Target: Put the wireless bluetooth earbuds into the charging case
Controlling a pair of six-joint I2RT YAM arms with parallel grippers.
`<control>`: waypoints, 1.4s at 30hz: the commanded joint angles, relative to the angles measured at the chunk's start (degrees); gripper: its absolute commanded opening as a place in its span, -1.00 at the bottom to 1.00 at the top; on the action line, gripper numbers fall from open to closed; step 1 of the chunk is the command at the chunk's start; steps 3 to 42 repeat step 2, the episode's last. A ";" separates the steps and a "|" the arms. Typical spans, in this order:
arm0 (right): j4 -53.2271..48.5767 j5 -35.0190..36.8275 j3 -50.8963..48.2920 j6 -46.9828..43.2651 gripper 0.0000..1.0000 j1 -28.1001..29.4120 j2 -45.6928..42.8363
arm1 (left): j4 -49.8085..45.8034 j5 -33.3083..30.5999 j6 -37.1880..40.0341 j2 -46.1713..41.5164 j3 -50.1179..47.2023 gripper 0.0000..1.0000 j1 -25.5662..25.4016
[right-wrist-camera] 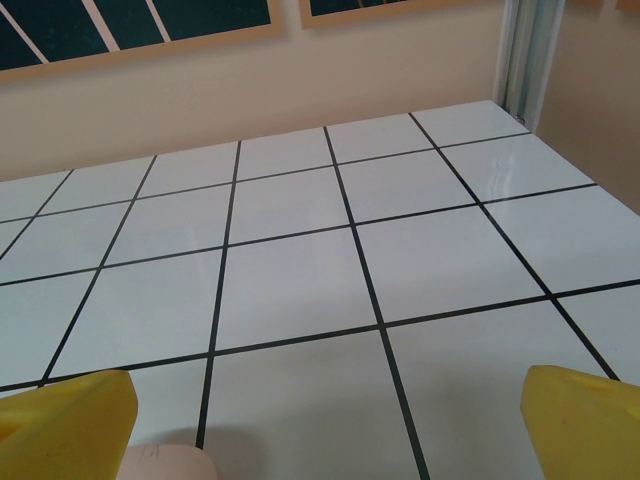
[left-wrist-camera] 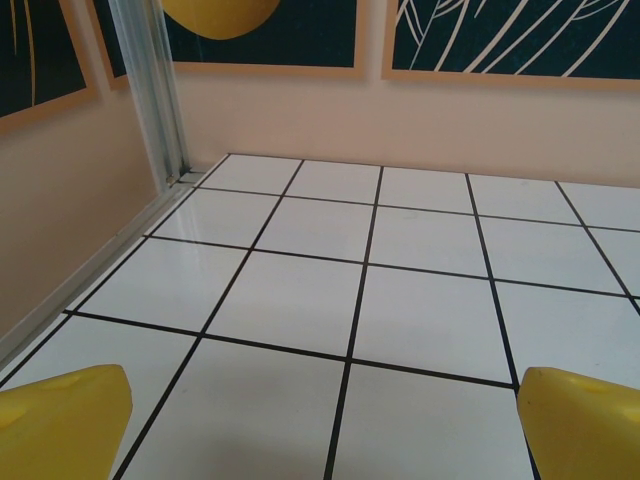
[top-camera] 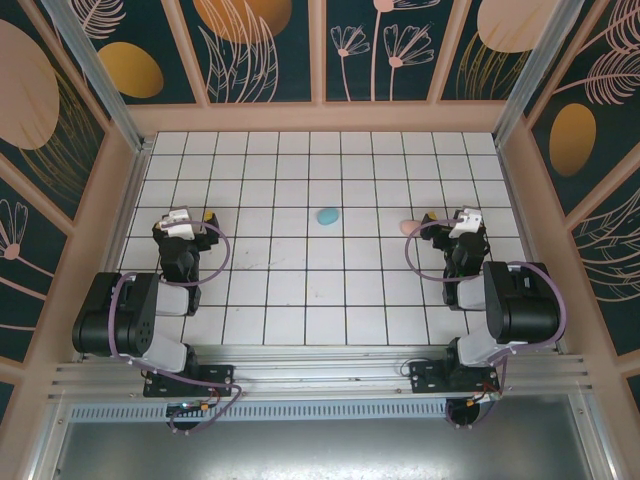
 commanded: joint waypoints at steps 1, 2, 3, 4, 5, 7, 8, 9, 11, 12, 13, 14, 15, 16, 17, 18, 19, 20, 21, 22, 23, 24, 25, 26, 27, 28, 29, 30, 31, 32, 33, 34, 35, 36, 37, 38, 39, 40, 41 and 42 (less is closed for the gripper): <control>2.85 -1.32 -0.29 -0.55 0.98 -0.47 0.41 | 3.15 0.78 -0.83 0.56 -0.49 0.97 0.20; 2.94 -1.32 -0.38 -0.55 0.98 -0.47 0.37 | 3.11 0.77 -0.81 0.61 -0.54 0.97 0.22; 2.94 -1.32 -0.38 -0.55 0.98 -0.47 0.37 | 3.11 0.77 -0.81 0.61 -0.54 0.97 0.22; 2.94 -1.32 -0.38 -0.55 0.98 -0.47 0.37 | 3.11 0.77 -0.81 0.61 -0.54 0.97 0.22; 2.94 -1.32 -0.38 -0.55 0.98 -0.47 0.37 | 3.11 0.77 -0.81 0.61 -0.54 0.97 0.22; 2.94 -1.32 -0.38 -0.55 0.98 -0.47 0.37 | 3.11 0.77 -0.81 0.61 -0.54 0.97 0.22; 2.94 -1.32 -0.38 -0.55 0.98 -0.47 0.37 | 3.11 0.77 -0.81 0.61 -0.54 0.97 0.22; 2.94 -1.32 -0.38 -0.55 0.98 -0.47 0.37 | 3.11 0.77 -0.81 0.61 -0.54 0.97 0.22; 2.94 -1.32 -0.38 -0.55 0.98 -0.47 0.37 | 3.11 0.77 -0.81 0.61 -0.54 0.97 0.22; 2.94 -1.32 -0.38 -0.55 0.98 -0.47 0.37 | 3.11 0.77 -0.81 0.61 -0.54 0.97 0.22; 2.94 -1.32 -0.38 -0.55 0.98 -0.47 0.37 | 3.11 0.77 -0.81 0.61 -0.54 0.97 0.22; 2.94 -1.32 -0.38 -0.55 0.98 -0.47 0.37 | 3.11 0.77 -0.81 0.61 -0.54 0.97 0.22; 2.94 -1.32 -0.38 -0.55 0.98 -0.47 0.37 | 3.11 0.77 -0.81 0.61 -0.54 0.97 0.22; 2.94 -1.32 -0.38 -0.55 0.98 -0.47 0.37 | 3.11 0.77 -0.81 0.61 -0.54 0.97 0.22; 2.94 -1.32 -0.38 -0.55 0.98 -0.47 0.37 | 3.11 0.77 -0.81 0.61 -0.54 0.97 0.22; 2.94 -1.32 -0.38 -0.55 0.98 -0.47 0.37 | 3.11 0.77 -0.81 0.61 -0.54 0.97 0.22; 2.94 -1.32 -0.38 -0.55 0.98 -0.47 0.37 | 3.11 0.77 -0.81 0.61 -0.54 0.97 0.22; 2.94 -1.32 -0.38 -0.55 0.98 -0.47 0.37 | 3.11 0.77 -0.81 0.61 -0.54 0.97 0.22; 2.94 -1.32 -0.38 -0.55 0.98 -0.47 0.37 | 3.11 0.77 -0.81 0.61 -0.54 0.97 0.22; 2.94 -1.32 -0.38 -0.55 0.98 -0.47 0.37 | 3.11 0.77 -0.81 0.61 -0.54 0.97 0.22; 2.94 -1.32 -0.38 -0.55 0.98 -0.47 0.37 | 3.11 0.77 -0.81 0.61 -0.54 0.97 0.22; 2.94 -1.32 -0.38 -0.55 0.98 -0.47 0.37 | 3.11 0.77 -0.81 0.61 -0.54 0.97 0.22; 2.94 -1.32 -0.38 -0.55 0.98 -0.47 0.37 | 3.11 0.77 -0.81 0.61 -0.54 0.97 0.22; 2.94 -1.32 -0.38 -0.55 0.98 -0.47 0.37 | 3.11 0.77 -0.81 0.61 -0.54 0.97 0.22; 2.94 -1.32 -0.38 -0.55 0.98 -0.47 0.37 | 3.11 0.77 -0.81 0.61 -0.54 0.97 0.22; 2.94 -1.32 -0.38 -0.55 0.98 -0.47 0.37 | 3.11 0.77 -0.81 0.61 -0.54 0.97 0.22; 2.94 -1.32 -0.38 -0.55 0.98 -0.47 0.37 | 3.11 0.77 -0.81 0.61 -0.54 0.97 0.22; 2.94 -1.32 -0.38 -0.55 0.98 -0.47 0.37 | 3.11 0.77 -0.81 0.61 -0.54 0.97 0.22; 2.94 -1.32 -0.38 -0.55 0.98 -0.47 0.37 | 3.11 0.77 -0.81 0.61 -0.54 0.97 0.22; 2.94 -1.32 -0.38 -0.55 0.98 -0.47 0.37 | 3.11 0.77 -0.81 0.61 -0.54 0.97 0.22; 2.94 -1.32 -0.38 -0.55 0.98 -0.47 0.37 | 3.11 0.77 -0.81 0.61 -0.54 0.97 0.22; 2.94 -1.32 -0.38 -0.55 0.98 -0.47 0.37 | 3.11 0.77 -0.81 0.61 -0.54 0.97 0.22; 2.94 -1.32 -0.38 -0.55 0.98 -0.47 0.37 | 3.11 0.77 -0.81 0.61 -0.54 0.97 0.22; 2.94 -1.32 -0.38 -0.55 0.98 -0.47 0.37 | 3.11 0.77 -0.81 0.61 -0.54 0.97 0.22; 2.94 -1.32 -0.38 -0.55 0.98 -0.47 0.37 | 3.11 0.77 -0.81 0.61 -0.54 0.97 0.22; 2.94 -1.32 -0.38 -0.55 0.98 -0.47 0.37 | 3.11 0.77 -0.81 0.61 -0.54 0.97 0.22; 2.94 -1.32 -0.38 -0.55 0.98 -0.47 0.37 | 3.11 0.77 -0.81 0.61 -0.54 0.97 0.22; 2.94 -1.32 -0.38 -0.55 0.98 -0.47 0.37 | 3.11 0.77 -0.81 0.61 -0.54 0.97 0.22; 2.94 -1.32 -0.38 -0.55 0.98 -0.47 0.37 | 3.11 0.77 -0.81 0.61 -0.54 0.97 0.22; 2.94 -1.32 -0.38 -0.55 0.98 -0.47 0.37 | 3.11 0.77 -0.81 0.61 -0.54 0.97 0.22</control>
